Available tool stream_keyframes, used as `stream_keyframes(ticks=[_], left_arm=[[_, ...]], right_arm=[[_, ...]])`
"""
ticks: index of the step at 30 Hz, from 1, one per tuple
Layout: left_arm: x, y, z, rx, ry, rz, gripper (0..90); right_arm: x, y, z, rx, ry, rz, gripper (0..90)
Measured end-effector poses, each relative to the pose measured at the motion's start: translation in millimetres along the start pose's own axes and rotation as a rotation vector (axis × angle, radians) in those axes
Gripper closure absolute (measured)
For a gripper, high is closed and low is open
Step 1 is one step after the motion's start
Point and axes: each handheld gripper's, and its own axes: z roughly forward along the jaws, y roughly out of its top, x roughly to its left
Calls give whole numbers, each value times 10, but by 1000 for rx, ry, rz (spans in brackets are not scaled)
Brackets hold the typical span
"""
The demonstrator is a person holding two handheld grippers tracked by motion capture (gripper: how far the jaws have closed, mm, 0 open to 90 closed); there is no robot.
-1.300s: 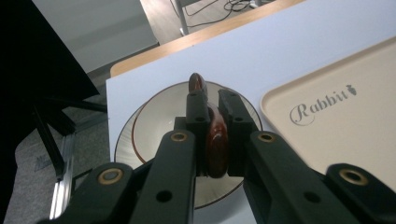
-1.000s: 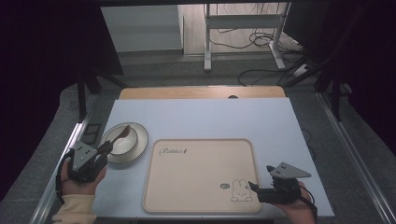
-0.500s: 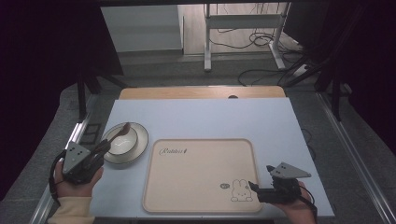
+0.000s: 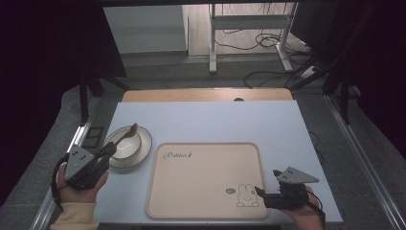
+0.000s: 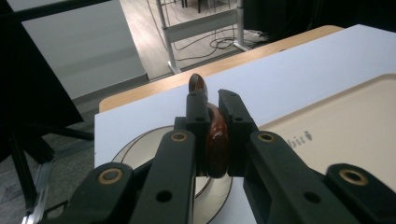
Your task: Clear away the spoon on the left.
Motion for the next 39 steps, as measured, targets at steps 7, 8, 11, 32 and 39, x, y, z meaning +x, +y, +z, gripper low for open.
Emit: stream_keyframes(ticks=[7, 8, 11, 32, 39], left_arm=[[-65, 44, 7, -9, -32, 0, 848], [-72, 47, 10, -9, -35, 0, 847], [-81, 49, 24, -1, -44, 1, 847], [-223, 114, 93, -8, -95, 19, 847], [-291, 137, 129, -8, -116, 26, 847]], right_arm=[[-1, 1, -5, -1, 0, -5, 143], [-4, 0, -6, 0, -1, -5, 143], [-5, -1, -5, -2, -1, -4, 143], [-6, -2, -7, -3, -2, -2, 143], [-9, -3, -7, -1, -2, -4, 144]])
